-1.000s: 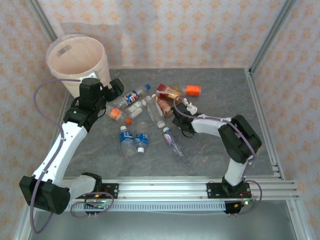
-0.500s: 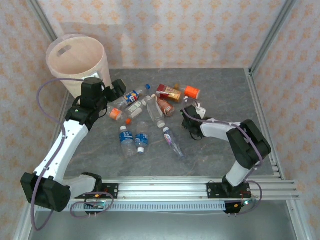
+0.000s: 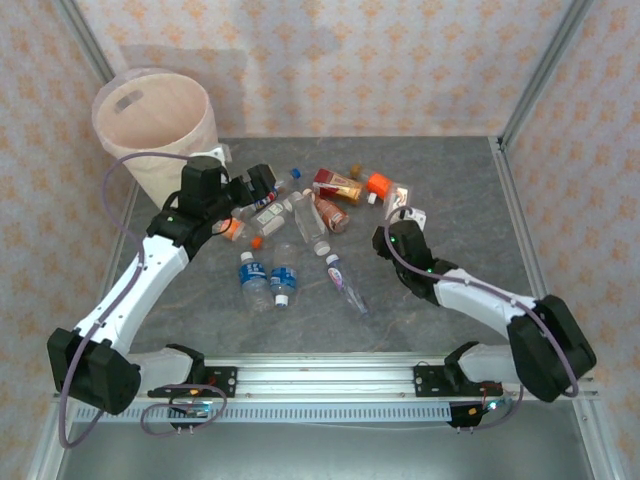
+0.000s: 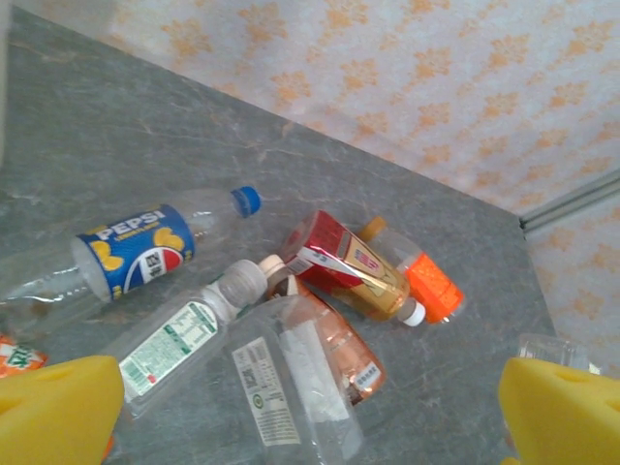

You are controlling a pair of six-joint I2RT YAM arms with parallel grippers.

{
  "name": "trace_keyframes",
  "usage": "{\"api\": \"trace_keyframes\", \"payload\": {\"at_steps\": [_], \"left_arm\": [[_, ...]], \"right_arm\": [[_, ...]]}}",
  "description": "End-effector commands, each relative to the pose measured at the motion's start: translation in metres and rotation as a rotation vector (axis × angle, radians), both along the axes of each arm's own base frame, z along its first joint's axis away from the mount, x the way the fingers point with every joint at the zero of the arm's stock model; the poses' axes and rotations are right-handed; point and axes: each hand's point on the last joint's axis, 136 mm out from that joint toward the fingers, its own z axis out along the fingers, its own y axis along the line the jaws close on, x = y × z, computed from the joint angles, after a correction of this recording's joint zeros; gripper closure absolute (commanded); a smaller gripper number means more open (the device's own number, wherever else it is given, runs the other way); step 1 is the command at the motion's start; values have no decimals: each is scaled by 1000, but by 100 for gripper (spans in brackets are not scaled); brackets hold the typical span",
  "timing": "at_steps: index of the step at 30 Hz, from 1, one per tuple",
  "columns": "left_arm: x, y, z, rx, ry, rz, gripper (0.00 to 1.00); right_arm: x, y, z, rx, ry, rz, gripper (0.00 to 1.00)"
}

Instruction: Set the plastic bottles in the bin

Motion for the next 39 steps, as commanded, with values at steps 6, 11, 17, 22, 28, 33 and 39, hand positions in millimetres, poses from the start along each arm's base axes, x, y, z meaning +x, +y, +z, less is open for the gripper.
{"api": "trace_keyframes", "payload": {"at_steps": [6, 11, 17, 22, 28, 33, 39], "left_arm": [[3, -61, 18, -14, -86, -215, 0], [-1, -109, 21, -27, -109, -352, 0], [6, -149, 16, -79, -97, -419, 0], [15, -162, 10, -128, -73, -412, 0], [12, -184, 19, -218, -109, -488, 0], [7, -189, 29, -276, -176, -514, 0], [3, -180, 31, -263, -231, -487, 0]], "right_arm": [[-11, 38, 69, 59, -247, 287, 100], [-23, 69, 94, 139, -311, 463, 100], [-37, 104, 109, 174, -326, 626, 100], [-41, 121, 121, 188, -329, 694, 100], [-34, 129, 126, 211, -300, 686, 100], [-27, 131, 127, 223, -272, 658, 100], [-18, 123, 123, 214, -248, 586, 100]]}}
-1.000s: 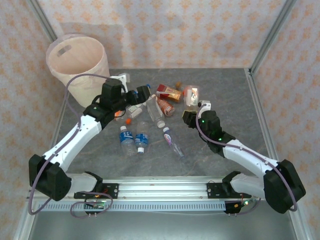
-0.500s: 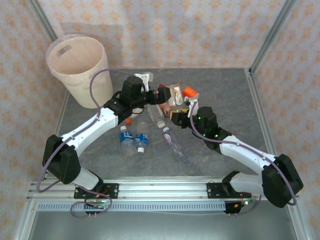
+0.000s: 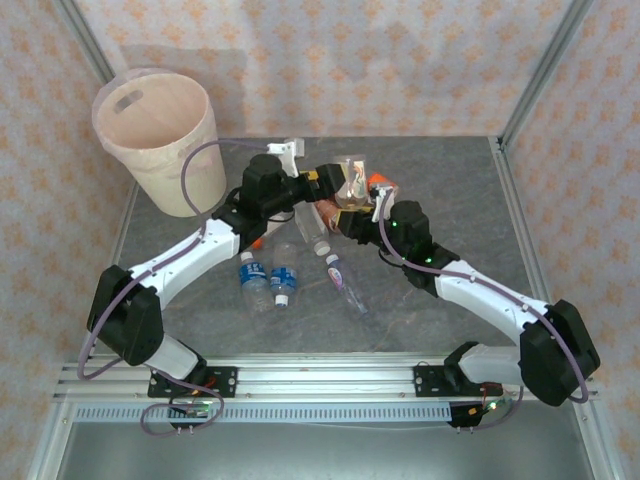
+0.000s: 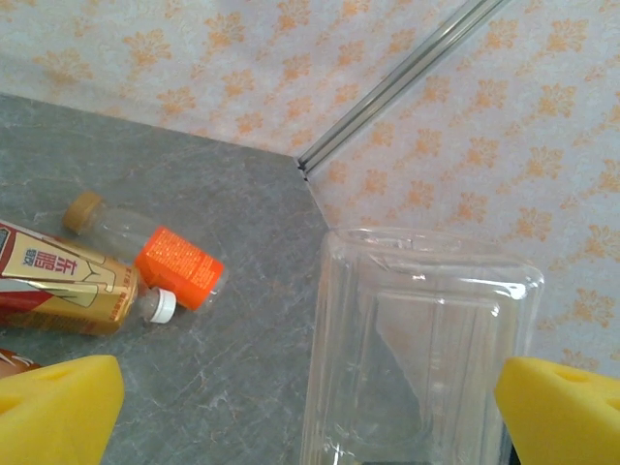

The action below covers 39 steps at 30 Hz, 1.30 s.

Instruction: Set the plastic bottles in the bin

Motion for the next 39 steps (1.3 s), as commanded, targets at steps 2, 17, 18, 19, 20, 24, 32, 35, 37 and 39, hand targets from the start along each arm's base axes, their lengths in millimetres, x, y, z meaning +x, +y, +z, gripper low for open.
{"api": "trace_keyframes", "payload": {"at_steps": [2, 17, 18, 19, 20, 24, 32, 35, 37, 39], "left_arm": [[-19, -13, 18, -35, -76, -76, 0], [-3, -11, -2, 72, 13, -31, 5], [-2, -11, -3, 75, 16, -29, 8], [-2, -11, -4, 77, 19, -27, 13], [-2, -11, -6, 81, 26, -28, 18], [-1, -10, -10, 101, 40, -23, 35], [4, 5, -2, 137, 23, 43, 45], [10, 16, 6, 128, 5, 78, 47], [12, 26, 12, 127, -2, 107, 48], [15, 37, 16, 133, -12, 143, 50]], "right_arm": [[-3, 14, 17, 9, -27, 48, 100], [-27, 32, 26, -20, -82, 239, 100], [-25, 31, 25, -21, -81, 229, 100], [-24, 30, 26, -20, -80, 218, 100], [-23, 30, 26, -19, -79, 213, 100], [-26, 32, 28, -14, -83, 233, 99], [-24, 18, 33, -26, -116, 161, 45], [-22, 4, 41, -27, -149, 92, 23], [-19, -4, 40, -38, -161, 41, 7], [-14, -15, 39, -40, -173, -29, 1]]}}
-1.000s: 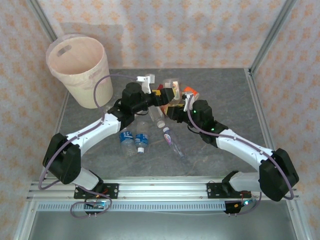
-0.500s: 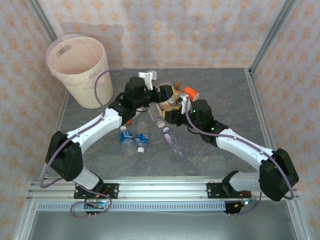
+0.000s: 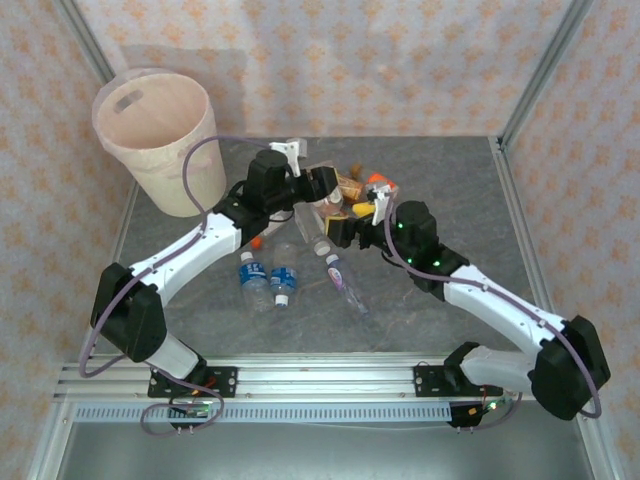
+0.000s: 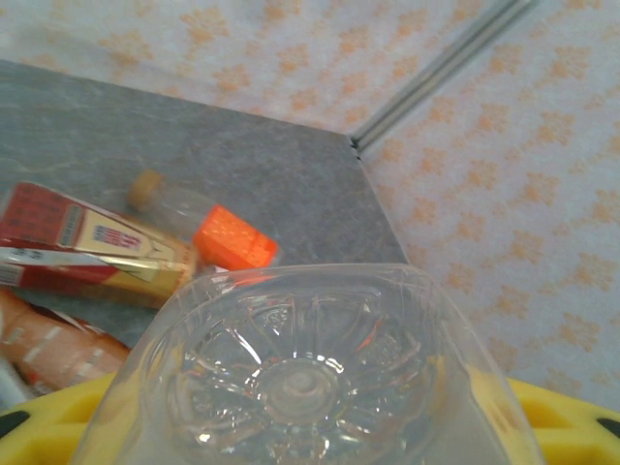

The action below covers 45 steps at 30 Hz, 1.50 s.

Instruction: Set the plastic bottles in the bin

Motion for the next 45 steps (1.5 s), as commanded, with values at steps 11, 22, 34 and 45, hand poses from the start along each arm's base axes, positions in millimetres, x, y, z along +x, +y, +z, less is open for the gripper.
{"api": "trace_keyframes", "payload": {"at_steps": [11, 22, 34, 45], "left_arm": [[0, 118, 60, 229, -157, 410, 53], [-32, 201, 146, 423, -421, 735, 53], [-43, 268, 232, 569, -598, 969, 53], [-11, 365, 224, 634, -487, 1167, 52]], "right_arm": [[44, -106, -33, -45, 53, -655, 1], [51, -130, -57, 11, 135, -757, 1], [53, -122, -54, 27, 141, -721, 1], [53, -116, -52, 48, 151, -690, 1]]}}
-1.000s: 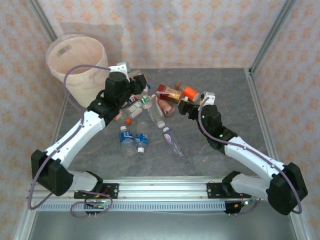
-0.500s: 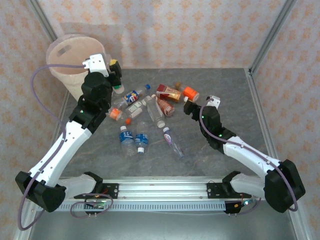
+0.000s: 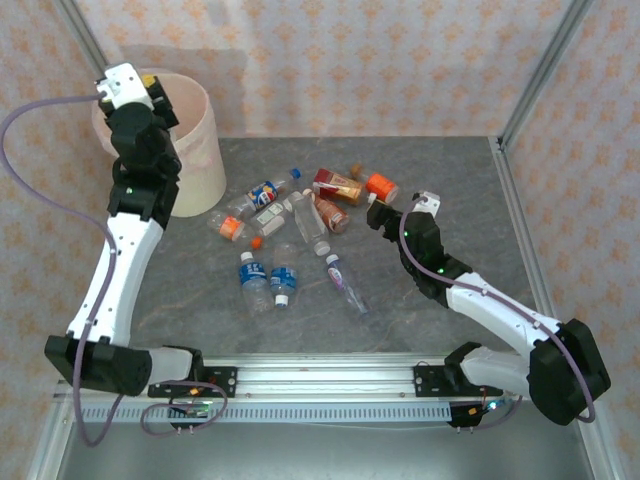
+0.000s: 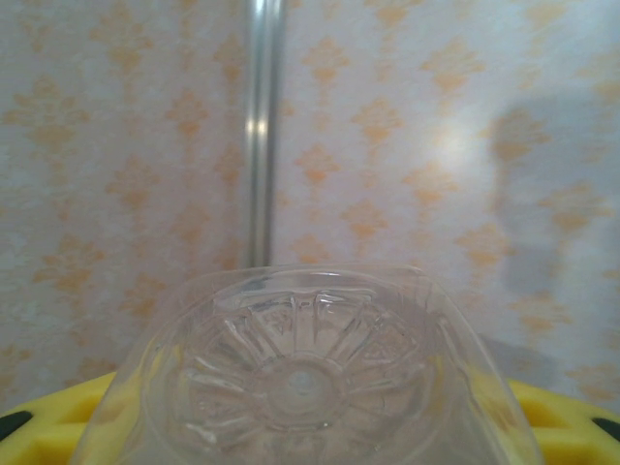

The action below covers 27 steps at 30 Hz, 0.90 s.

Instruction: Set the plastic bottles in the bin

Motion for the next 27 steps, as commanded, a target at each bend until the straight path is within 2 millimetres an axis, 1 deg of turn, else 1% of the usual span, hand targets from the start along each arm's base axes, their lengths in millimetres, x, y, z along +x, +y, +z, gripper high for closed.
{"api": "trace_keyframes", "payload": {"at_steps": [1, 2, 6, 7, 9, 14, 18, 21, 24, 27], "left_arm": [[7, 24, 5, -24, -4, 33, 52], [10, 34, 2, -40, 1, 44, 52], [23, 71, -20, -125, 53, 88, 52], [26, 78, -27, -145, 67, 91, 52], [35, 86, -39, -165, 95, 78, 52], [66, 91, -66, -214, 151, 12, 51], [90, 88, -77, -255, 171, -47, 51], [104, 86, -93, -315, 192, -69, 51], [116, 82, -123, -403, 245, -88, 51], [123, 78, -153, -484, 309, -92, 50]], "right_arm": [[2, 3, 10, 35, -15, 13, 1], [2, 4, 10, 40, -14, 17, 1], [2, 9, 11, 52, -12, 40, 1], [2, 10, 12, 55, -14, 46, 1], [2, 12, 14, 57, -16, 55, 1], [1, 13, 17, 59, -19, 63, 1], [-1, 9, 17, 69, -20, 49, 1], [-3, 4, 15, 66, -22, 27, 1], [-5, 0, 13, 59, -17, 15, 1], [-6, -2, 14, 48, -11, 9, 1]]}}
